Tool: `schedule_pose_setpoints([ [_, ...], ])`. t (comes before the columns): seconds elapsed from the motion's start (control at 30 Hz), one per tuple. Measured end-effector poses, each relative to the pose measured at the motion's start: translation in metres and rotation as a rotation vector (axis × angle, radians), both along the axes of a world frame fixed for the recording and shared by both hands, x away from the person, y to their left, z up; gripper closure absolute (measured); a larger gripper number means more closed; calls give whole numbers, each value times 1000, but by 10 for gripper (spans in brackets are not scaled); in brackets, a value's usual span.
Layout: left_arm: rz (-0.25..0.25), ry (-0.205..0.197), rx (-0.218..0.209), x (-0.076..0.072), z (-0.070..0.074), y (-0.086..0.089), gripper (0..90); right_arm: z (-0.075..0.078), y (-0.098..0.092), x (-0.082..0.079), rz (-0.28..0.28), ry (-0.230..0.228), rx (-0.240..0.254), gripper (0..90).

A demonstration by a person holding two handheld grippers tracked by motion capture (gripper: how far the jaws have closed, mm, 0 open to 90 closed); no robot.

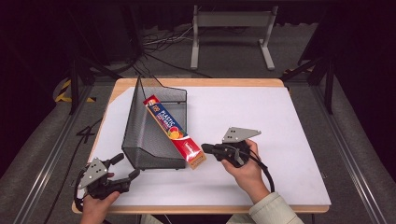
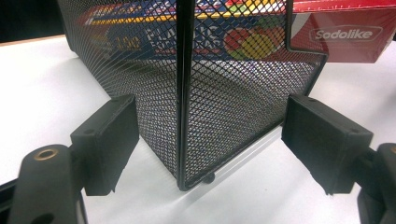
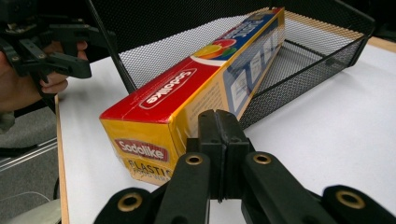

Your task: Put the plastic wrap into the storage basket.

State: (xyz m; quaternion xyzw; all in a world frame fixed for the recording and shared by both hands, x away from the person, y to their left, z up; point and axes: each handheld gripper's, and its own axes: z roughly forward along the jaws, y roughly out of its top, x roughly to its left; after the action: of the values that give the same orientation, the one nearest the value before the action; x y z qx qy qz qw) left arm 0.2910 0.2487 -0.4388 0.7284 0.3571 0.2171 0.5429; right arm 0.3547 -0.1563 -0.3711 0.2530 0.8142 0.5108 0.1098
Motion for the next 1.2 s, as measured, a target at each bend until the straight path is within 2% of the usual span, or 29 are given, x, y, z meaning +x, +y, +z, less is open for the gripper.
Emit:
schedule_pose_setpoints([
  [0.13,-34,-19,-36,-3,1,2,189,4,-8,-7,-15,-34,15,838],
  [0.27,-47,-23,-34,-4,1,1,185,7,-18,-15,-15,-60,24,733],
  [0.3,-47,-22,-35,-4,1,1,184,7,-25,-20,-18,-74,34,661],
  [0.4,-51,-19,-34,-3,1,1,182,9,-41,-31,-38,-92,44,531],
  [0.63,-48,-7,-21,-2,0,0,181,14,-85,-42,-108,-123,72,350],
  [0.77,-29,1,-13,-2,0,0,181,12,-113,-45,-161,-132,60,304],
  [0.97,-16,14,0,-1,-1,0,181,4,-152,-49,-269,-130,38,296],
  [1.1,5,28,13,2,-2,0,180,-5,-168,-48,-330,-128,12,291],
  [1.2,16,41,20,3,-5,0,179,-16,-176,-45,-362,-109,9,286],
])
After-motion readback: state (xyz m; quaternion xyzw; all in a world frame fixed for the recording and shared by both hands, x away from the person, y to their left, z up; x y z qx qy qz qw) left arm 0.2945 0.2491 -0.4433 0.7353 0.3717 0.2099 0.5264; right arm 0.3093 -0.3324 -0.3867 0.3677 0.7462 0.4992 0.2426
